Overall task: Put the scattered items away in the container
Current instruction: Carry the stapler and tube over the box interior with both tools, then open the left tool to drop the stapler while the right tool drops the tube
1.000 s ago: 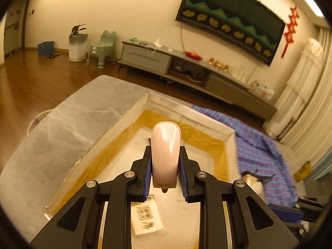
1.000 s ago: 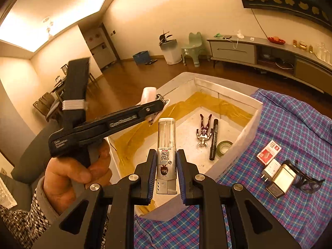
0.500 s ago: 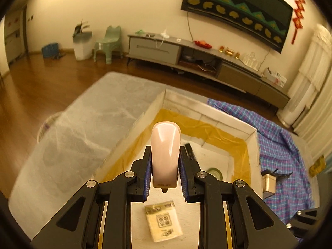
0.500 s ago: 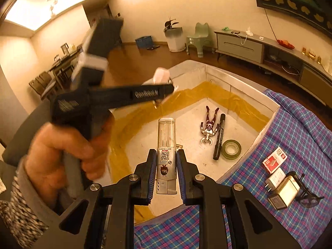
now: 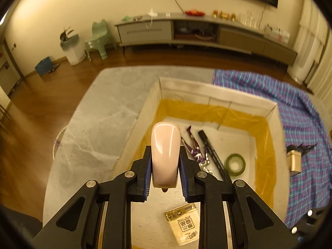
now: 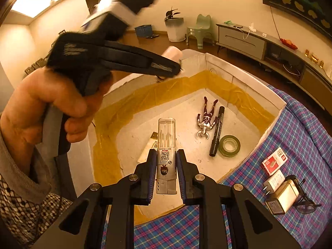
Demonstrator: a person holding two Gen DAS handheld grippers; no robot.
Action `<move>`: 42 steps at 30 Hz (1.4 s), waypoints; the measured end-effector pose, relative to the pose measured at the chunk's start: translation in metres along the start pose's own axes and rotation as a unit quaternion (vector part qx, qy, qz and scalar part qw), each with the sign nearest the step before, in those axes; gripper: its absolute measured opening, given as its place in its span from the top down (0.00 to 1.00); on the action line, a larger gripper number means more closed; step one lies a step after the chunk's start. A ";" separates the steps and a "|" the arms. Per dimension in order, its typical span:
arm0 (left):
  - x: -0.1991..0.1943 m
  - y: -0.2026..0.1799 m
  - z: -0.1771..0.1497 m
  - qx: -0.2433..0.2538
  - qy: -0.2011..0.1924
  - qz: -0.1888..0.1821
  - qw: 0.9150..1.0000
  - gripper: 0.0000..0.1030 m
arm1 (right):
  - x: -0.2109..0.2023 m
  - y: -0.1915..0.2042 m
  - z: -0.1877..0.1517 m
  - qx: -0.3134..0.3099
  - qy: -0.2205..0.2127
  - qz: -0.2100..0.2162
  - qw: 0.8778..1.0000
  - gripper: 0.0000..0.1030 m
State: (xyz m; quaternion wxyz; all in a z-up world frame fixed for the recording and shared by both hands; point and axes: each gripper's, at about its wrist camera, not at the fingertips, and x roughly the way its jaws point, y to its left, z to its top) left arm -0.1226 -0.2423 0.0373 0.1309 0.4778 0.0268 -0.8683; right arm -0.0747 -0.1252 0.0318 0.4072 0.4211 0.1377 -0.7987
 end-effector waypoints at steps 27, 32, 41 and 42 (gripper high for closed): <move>0.060 -0.015 -0.008 0.017 0.102 0.041 0.994 0.71 | 0.033 -0.017 0.005 -0.011 0.074 0.003 0.997 0.80; 0.058 -0.006 -0.007 -0.003 0.090 0.042 0.995 0.52 | 0.033 -0.020 0.001 -0.004 0.072 0.006 0.997 0.75; 0.055 -0.008 -0.007 0.003 0.087 0.049 0.995 0.52 | 0.006 -0.024 -0.010 0.019 0.034 0.034 0.999 0.75; 0.053 -0.008 -0.007 0.004 0.085 0.052 0.995 0.52 | 0.002 -0.024 -0.011 0.022 0.028 0.039 0.999 0.75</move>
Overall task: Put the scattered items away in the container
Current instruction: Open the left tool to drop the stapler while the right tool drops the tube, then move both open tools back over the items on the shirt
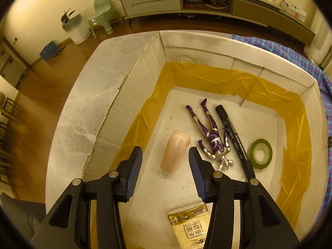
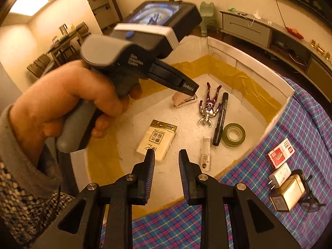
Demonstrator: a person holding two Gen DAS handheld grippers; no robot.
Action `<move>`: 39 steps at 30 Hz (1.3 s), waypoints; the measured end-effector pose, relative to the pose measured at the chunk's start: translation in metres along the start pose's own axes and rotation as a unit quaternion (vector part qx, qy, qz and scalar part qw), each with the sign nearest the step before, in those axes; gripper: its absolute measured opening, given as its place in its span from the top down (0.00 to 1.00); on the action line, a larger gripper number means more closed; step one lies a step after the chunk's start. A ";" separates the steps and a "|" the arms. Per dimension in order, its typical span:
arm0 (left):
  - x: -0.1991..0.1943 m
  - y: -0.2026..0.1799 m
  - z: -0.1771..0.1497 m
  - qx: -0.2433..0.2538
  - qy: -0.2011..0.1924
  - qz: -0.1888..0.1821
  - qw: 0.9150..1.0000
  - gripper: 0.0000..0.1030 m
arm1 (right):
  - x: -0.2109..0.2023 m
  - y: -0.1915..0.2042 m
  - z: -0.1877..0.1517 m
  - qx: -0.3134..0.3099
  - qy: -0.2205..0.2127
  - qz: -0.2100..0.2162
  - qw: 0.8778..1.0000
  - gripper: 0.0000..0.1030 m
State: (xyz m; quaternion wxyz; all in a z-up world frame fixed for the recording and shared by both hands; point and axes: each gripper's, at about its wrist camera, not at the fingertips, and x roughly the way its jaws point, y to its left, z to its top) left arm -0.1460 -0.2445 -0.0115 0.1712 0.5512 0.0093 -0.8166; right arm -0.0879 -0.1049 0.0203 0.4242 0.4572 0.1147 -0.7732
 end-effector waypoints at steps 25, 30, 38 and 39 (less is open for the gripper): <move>-0.136 -0.051 -0.039 0.016 -0.198 -0.013 0.980 0.52 | -0.124 -0.013 -0.072 0.046 -0.205 0.107 0.972 0.57; -0.166 -0.065 -0.049 0.005 -0.248 -0.075 0.966 0.52 | -0.148 -0.030 -0.083 0.070 -0.228 0.114 0.964 0.57; -0.193 -0.103 -0.061 0.021 -0.292 -0.158 0.943 0.52 | -0.188 -0.055 -0.101 0.086 -0.263 0.109 0.955 0.53; -0.193 -0.109 -0.061 0.028 -0.290 -0.170 0.941 0.52 | -0.193 -0.060 -0.105 0.090 -0.267 0.101 0.954 0.53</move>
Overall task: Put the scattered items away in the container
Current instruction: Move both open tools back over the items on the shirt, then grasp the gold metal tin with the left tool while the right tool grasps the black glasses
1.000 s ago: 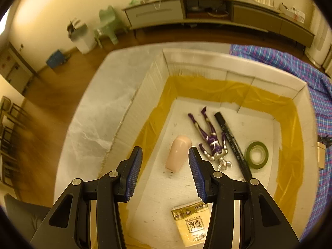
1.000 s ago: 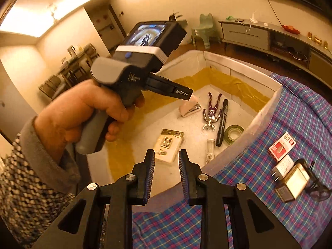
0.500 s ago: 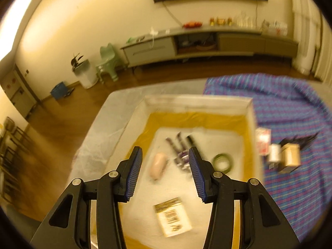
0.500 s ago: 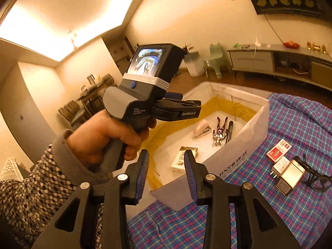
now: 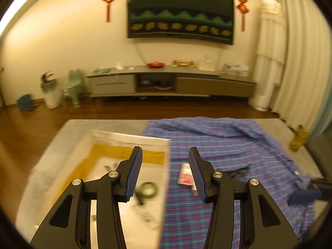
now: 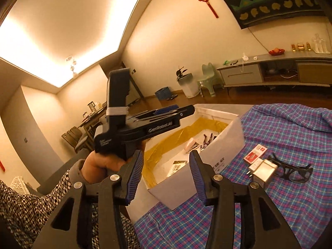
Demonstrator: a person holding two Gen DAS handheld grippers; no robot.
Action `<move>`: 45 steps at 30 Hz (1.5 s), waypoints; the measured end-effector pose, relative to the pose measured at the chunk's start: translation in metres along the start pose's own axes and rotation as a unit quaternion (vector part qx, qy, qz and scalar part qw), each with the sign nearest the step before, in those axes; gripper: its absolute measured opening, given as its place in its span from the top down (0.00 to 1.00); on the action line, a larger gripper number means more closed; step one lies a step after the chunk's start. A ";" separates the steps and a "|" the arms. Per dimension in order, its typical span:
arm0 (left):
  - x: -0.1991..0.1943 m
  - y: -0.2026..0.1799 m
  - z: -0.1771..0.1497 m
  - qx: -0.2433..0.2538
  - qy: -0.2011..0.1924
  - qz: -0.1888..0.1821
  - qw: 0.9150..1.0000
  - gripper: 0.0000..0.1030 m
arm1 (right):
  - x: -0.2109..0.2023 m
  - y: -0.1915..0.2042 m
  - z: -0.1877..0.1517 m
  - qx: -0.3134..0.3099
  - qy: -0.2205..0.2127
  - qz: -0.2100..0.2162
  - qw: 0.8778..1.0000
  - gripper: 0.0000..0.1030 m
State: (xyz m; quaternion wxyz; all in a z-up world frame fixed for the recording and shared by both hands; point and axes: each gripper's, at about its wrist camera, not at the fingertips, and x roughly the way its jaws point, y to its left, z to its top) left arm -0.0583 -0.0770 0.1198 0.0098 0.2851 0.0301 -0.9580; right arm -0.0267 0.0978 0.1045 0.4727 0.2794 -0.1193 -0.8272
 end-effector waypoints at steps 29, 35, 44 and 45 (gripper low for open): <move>0.175 -0.109 -0.086 0.137 0.152 -0.039 0.978 0.47 | 0.077 -0.177 -0.019 -0.140 0.213 -0.297 0.920 0.27; 0.181 -0.098 -0.085 0.131 0.150 -0.032 0.979 0.46 | 0.096 -0.186 -0.021 -0.201 0.231 -0.284 0.909 0.25; 0.180 -0.103 -0.087 0.146 0.151 -0.045 0.977 0.46 | 0.108 -0.193 -0.040 -0.222 0.272 -0.249 0.903 0.26; 0.184 -0.104 -0.090 0.151 0.156 -0.042 0.975 0.46 | 0.110 -0.194 -0.044 -0.220 0.277 -0.249 0.901 0.27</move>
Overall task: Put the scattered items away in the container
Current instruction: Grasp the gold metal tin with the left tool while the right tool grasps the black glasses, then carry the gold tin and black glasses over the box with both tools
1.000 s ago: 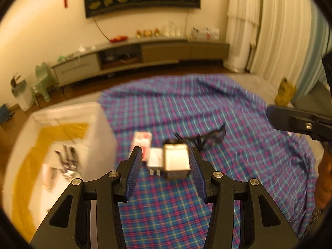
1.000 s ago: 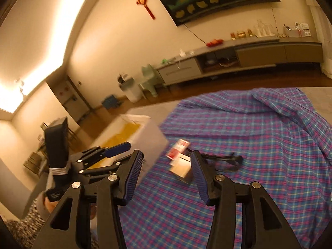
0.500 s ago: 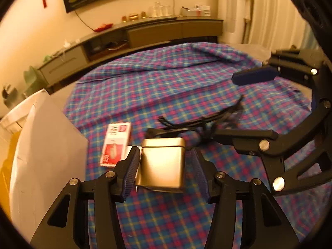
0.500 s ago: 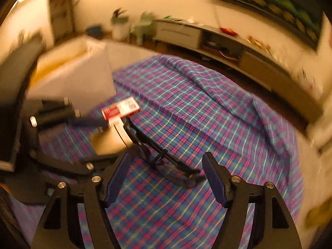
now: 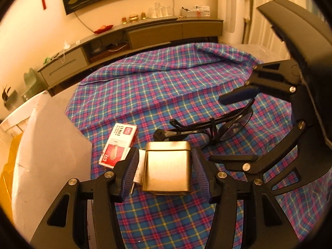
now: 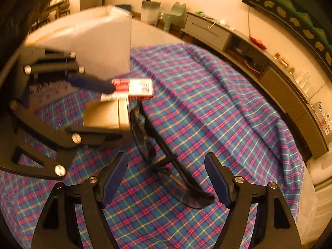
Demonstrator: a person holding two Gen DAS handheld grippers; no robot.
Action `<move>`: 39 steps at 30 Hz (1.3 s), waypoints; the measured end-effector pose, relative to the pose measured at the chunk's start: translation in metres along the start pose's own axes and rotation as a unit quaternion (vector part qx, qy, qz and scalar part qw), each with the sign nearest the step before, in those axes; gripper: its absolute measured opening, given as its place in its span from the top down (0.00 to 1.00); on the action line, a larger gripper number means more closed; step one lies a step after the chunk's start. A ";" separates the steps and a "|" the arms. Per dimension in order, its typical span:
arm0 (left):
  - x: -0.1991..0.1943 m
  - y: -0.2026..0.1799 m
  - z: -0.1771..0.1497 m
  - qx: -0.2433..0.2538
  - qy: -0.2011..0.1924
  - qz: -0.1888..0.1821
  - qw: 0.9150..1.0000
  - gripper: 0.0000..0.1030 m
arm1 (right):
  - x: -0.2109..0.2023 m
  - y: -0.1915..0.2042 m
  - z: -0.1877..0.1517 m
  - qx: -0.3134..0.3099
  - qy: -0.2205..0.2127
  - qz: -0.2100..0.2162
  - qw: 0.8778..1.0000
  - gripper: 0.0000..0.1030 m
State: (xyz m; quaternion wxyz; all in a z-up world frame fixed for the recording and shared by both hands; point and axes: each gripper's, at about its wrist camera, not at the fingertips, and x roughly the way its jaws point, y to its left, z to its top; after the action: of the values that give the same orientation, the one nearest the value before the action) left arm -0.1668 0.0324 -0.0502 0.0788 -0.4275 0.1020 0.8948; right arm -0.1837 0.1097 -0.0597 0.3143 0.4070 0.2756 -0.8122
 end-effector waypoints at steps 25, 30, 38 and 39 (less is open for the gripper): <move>-0.060 0.022 0.011 -0.078 -0.071 -0.066 0.992 0.50 | -0.035 -0.042 -0.039 0.323 -0.033 0.108 0.940 0.72; -0.080 0.031 0.005 -0.094 -0.082 -0.073 0.990 0.50 | -0.057 -0.027 -0.032 0.339 -0.061 0.106 0.933 0.72; -0.123 0.069 -0.003 -0.147 -0.123 -0.076 0.979 0.50 | -0.090 0.004 -0.035 0.361 -0.092 0.099 0.923 0.72; -0.128 0.073 -0.004 -0.152 -0.128 -0.076 0.977 0.50 | -0.093 0.009 -0.036 0.362 -0.095 0.099 0.922 0.72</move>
State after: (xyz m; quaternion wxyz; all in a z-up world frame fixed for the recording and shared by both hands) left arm -0.1011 -0.0465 0.0554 0.0933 -0.3232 -0.0791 0.9384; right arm -0.1157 0.1562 -0.0021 0.2492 0.4393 -0.1100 -0.8560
